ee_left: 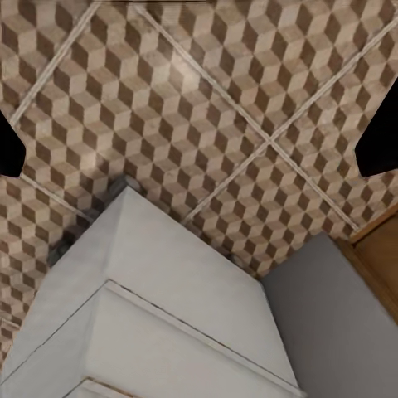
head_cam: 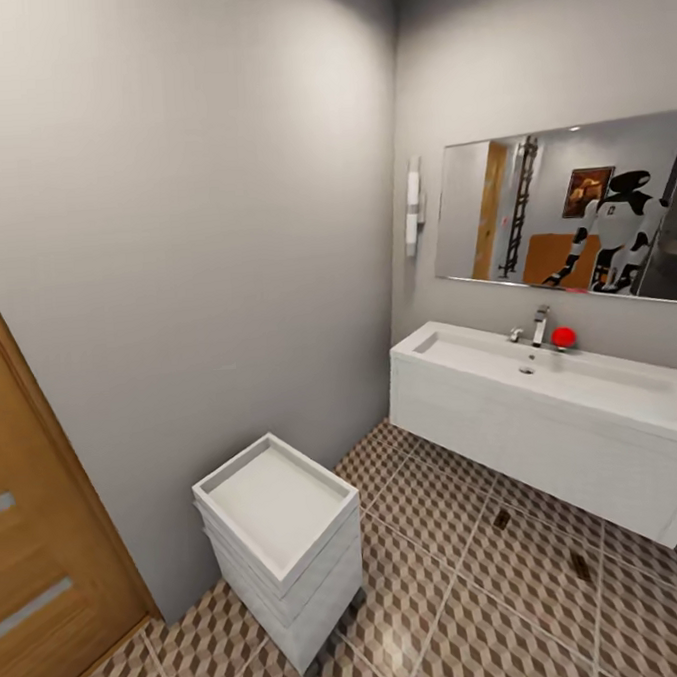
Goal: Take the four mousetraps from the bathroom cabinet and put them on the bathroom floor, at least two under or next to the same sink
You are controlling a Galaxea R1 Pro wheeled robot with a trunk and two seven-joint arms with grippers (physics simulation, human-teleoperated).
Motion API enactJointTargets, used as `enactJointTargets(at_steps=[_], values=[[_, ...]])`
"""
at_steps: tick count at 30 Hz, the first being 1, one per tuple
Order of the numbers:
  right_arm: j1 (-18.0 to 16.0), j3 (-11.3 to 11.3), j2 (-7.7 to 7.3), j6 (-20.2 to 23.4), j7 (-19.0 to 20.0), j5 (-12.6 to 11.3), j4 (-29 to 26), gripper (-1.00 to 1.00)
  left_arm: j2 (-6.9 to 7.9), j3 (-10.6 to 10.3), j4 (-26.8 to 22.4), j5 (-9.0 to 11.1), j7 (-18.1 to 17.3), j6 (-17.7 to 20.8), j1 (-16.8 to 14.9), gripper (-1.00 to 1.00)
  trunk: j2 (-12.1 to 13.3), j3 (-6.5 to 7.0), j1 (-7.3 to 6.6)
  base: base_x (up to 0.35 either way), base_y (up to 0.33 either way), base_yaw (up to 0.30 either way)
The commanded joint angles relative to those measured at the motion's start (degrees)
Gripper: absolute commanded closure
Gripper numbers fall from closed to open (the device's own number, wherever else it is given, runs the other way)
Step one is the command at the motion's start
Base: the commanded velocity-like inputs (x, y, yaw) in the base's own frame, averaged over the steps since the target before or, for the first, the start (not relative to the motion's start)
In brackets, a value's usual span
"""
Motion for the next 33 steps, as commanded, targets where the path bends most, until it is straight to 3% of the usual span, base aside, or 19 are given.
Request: enactJointTargets(at_steps=[1, 33], values=[[0.0, 0.5, -0.02, -0.1, -0.1, -0.5, 0.0, -1.00, -0.03, -0.5, 0.2, 0.4, 0.1, -0.3, -0.1, -1.00, -0.1, -0.15, 0.03, 0.000, 0.000, 0.275], [0.0, 0.5, 0.01, -0.1, -0.1, -0.5, 0.0, -1.00, -0.07, -0.5, 0.2, 0.4, 0.1, -0.3, -0.1, -1.00, -0.1, -1.33, 0.03, 0.000, 0.000, 0.264]])
